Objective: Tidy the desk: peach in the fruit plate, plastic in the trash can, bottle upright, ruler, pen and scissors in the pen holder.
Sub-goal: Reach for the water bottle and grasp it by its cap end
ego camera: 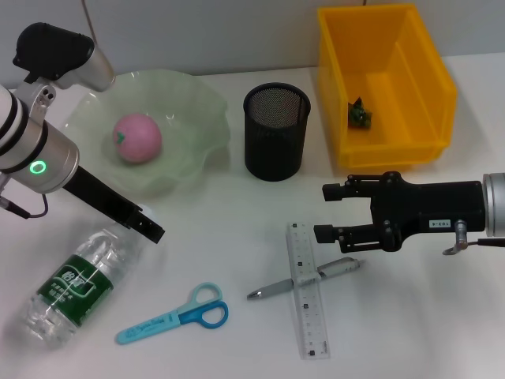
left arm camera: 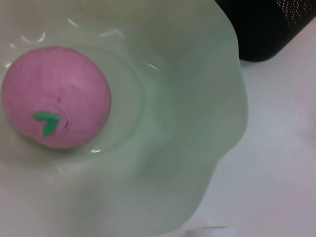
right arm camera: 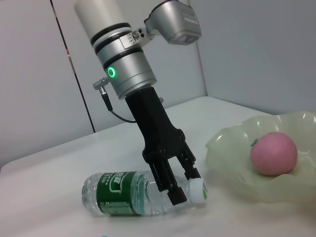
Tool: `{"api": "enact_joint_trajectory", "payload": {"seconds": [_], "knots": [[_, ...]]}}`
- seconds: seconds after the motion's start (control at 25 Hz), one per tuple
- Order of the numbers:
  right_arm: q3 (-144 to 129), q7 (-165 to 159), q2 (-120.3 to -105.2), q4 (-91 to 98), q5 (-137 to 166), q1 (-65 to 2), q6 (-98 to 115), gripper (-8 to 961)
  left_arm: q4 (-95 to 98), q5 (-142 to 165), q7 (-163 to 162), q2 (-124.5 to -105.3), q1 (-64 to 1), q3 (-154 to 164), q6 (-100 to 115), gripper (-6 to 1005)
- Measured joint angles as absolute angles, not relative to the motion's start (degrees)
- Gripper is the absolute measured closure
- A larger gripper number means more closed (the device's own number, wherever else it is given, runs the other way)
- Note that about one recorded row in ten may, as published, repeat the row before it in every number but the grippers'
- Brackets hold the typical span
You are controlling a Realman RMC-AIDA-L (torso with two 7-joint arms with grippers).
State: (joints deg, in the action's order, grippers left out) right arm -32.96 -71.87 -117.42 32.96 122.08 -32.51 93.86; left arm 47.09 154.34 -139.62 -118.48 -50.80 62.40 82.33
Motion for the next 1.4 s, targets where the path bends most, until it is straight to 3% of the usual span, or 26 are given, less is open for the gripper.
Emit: {"api": "enact_joint_trajectory", "payload": {"seconds": [0.76, 1.0, 1.4], "knots": [[-33.0, -72.2, -117.47, 33.1, 122.1, -32.7, 93.9, 192, 46.1, 154.3, -138.3, -118.54, -51.0, 62.5, 81.3, 195], [-33.0, -72.3, -117.51, 32.9, 122.1, -33.0, 93.9, 192, 46.0, 154.4, -138.3, -118.56, -51.0, 62.8, 81.2, 373], [-33.0, -72.3, -117.51, 32.8, 122.1, -33.1, 93.9, 192, 45.9, 154.3, -138.3, -118.57, -51.0, 63.7, 80.6, 374]]}}
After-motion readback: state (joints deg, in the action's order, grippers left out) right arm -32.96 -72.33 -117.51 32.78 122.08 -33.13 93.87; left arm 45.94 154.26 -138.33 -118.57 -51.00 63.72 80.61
